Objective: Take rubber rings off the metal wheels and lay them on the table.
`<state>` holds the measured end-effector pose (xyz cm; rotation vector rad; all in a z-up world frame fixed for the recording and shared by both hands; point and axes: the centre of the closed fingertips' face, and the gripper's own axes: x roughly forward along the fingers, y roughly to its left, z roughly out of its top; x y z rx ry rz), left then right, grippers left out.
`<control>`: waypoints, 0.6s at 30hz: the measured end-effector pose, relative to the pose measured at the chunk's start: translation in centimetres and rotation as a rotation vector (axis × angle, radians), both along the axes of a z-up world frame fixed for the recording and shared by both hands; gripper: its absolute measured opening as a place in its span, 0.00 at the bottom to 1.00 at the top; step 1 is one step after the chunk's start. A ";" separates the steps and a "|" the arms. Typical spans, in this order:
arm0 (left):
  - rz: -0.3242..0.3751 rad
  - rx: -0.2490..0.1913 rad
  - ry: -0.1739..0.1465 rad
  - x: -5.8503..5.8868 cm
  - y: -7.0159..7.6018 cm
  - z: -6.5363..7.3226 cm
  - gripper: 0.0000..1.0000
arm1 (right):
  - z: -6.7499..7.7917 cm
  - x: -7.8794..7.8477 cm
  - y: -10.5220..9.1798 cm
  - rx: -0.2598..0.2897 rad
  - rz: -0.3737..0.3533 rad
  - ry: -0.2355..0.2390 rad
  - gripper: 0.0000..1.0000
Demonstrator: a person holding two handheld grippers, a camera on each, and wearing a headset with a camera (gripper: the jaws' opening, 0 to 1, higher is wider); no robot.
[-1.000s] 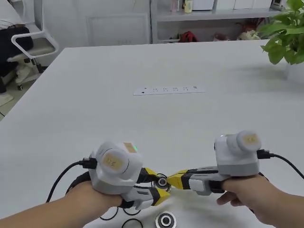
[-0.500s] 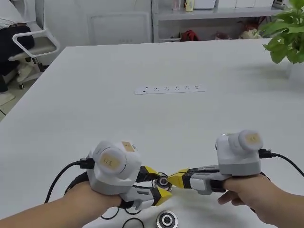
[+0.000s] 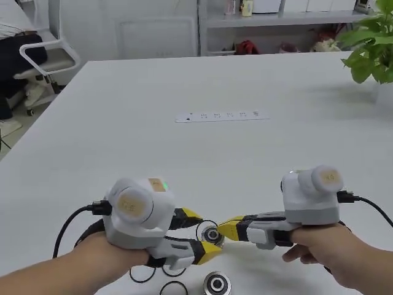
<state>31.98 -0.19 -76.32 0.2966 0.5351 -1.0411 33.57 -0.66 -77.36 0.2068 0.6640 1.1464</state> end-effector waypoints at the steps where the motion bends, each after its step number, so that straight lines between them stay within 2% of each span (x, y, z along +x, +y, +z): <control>1: 0.001 -0.002 -0.002 0.0 0.1 0.1 0.39 | 0.1 -0.1 0.1 0.001 0.004 -0.004 0.00; 18: 0.019 -0.031 -0.049 -0.5 1.9 3.1 0.50 | 1.1 -0.5 0.7 0.020 0.031 -0.016 0.00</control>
